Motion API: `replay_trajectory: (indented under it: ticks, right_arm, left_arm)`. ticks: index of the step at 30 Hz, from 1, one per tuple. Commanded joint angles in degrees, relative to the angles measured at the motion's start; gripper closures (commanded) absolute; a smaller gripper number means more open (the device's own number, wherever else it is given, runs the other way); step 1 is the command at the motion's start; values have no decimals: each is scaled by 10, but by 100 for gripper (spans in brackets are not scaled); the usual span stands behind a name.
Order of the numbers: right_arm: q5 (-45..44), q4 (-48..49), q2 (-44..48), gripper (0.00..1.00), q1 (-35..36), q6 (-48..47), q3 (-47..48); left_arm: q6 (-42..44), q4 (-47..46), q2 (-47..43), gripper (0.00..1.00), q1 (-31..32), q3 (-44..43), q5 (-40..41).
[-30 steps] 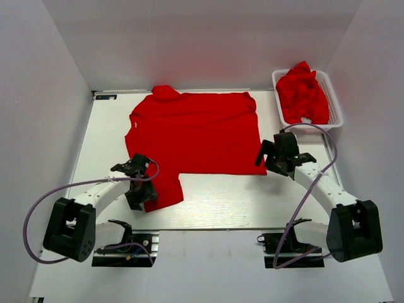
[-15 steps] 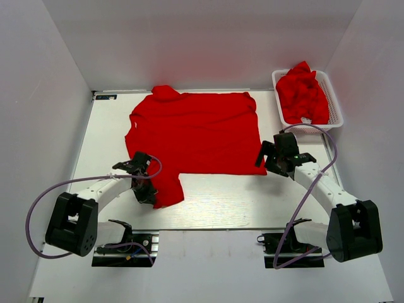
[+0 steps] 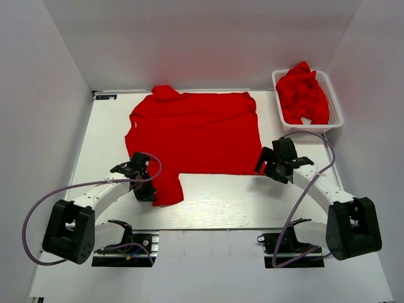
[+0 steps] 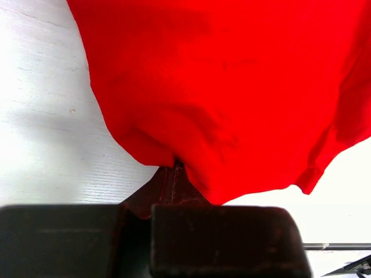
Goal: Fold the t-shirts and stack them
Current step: Grap the side of the flattened tshirt closest away from the robot with both arms
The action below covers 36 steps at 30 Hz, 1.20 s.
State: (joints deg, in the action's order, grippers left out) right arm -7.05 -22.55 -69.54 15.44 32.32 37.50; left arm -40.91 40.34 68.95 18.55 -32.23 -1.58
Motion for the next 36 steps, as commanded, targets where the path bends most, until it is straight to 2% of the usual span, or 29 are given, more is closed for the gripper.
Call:
replay_trajectory:
  ticks: [1, 10, 16, 17, 21, 22, 24, 25, 27, 36]
  right_arm:
    - [5, 41, -30, 10, -1, 13, 7]
    - [-2, 84, -83, 10, 1, 36, -6]
    - [-8, 120, -105, 15, 1, 42, -15]
    - [-8, 122, -113, 18, 1, 44, -13]
    - [-4, 134, -121, 39, 2, 50, -14]
    - [-4, 135, -119, 54, 0, 51, -12]
    - [-2, 138, -109, 70, 3, 52, -17]
    - [-4, 140, -105, 86, 4, 53, -21]
    - [-8, 140, -83, 98, 3, 49, -26]
    - [3, 77, -13, 100, 5, 9, -34]
  left_arm:
    - [7, 4, -8, 100, 2, -6, 11]
    - [13, 16, -26, 100, 2, -13, -3]
    - [18, 16, -43, 100, 2, -23, -10]
    - [23, 16, -43, 100, 2, -28, -10]
    - [28, 26, -43, 100, 2, -35, -15]
    - [28, 26, -43, 100, 2, -40, -15]
    - [34, 33, -43, 100, 2, -47, -20]
    - [34, 33, -43, 100, 2, -47, -32]
    - [39, 40, -43, 100, 2, -60, -48]
    - [62, 114, -71, 100, -3, -117, -90]
